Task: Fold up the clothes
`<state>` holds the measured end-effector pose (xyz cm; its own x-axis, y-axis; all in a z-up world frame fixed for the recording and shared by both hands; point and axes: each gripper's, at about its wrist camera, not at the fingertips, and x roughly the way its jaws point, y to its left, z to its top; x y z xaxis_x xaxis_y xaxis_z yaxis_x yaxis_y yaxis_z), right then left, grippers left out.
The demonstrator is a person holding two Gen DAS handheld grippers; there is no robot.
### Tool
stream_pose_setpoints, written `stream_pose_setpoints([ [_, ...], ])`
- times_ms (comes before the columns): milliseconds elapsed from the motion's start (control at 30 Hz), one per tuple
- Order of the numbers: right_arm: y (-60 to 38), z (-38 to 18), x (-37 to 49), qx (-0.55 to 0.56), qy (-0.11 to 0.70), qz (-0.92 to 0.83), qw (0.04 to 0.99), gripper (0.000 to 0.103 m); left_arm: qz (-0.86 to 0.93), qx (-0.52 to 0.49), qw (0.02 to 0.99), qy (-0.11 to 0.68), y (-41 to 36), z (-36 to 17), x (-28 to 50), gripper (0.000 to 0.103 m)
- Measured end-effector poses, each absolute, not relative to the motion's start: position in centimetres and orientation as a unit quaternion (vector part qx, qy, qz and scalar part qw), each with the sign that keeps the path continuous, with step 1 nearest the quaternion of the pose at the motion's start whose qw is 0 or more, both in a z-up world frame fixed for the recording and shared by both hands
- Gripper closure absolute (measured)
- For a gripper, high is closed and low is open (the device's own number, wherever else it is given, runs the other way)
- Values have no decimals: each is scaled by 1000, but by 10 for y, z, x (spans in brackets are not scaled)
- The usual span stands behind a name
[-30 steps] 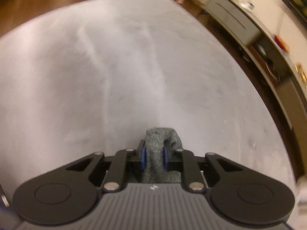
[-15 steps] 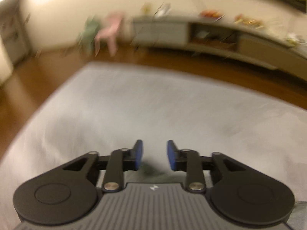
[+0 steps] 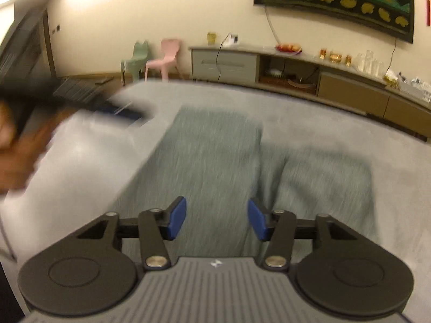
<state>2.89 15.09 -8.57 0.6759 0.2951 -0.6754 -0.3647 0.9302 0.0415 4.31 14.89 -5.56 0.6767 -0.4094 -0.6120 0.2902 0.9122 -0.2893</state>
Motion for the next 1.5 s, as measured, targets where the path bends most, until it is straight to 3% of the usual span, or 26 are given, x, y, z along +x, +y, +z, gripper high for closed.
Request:
stream_pose_setpoints([
  [200, 180, -98, 4, -49, 354, 210, 910, 68, -169, 35, 904, 390, 98, -100, 65, 75],
  [333, 179, -84, -1, -54, 361, 272, 890, 68, -131, 67, 905, 399, 92, -94, 63, 74],
  [367, 166, -75, -3, -33, 357, 279, 891, 68, -125, 83, 907, 393, 87, -87, 57, 77],
  [433, 124, -55, -15, 14, 319, 263, 910, 56, -130, 110, 912, 373, 75, -73, 37, 77],
  [567, 71, -56, -16, 25, 316, 168, 933, 53, -206, 138, 907, 341, 33, -57, -8, 72],
  [767, 82, -79, -32, -120, 341, 145, 921, 55, -175, 254, 874, 376, -8, -116, -36, 74],
  [967, 68, -70, -45, -110, 355, 150, 916, 51, -142, 238, 873, 400, 35, -111, -50, 81],
  [1233, 73, -90, -19, -103, 331, 130, 929, 48, -191, 140, 905, 354, 44, -61, -54, 73],
  [1500, 81, -89, -17, -81, 279, 113, 950, 48, -67, 122, 919, 370, 76, -67, 63, 74],
])
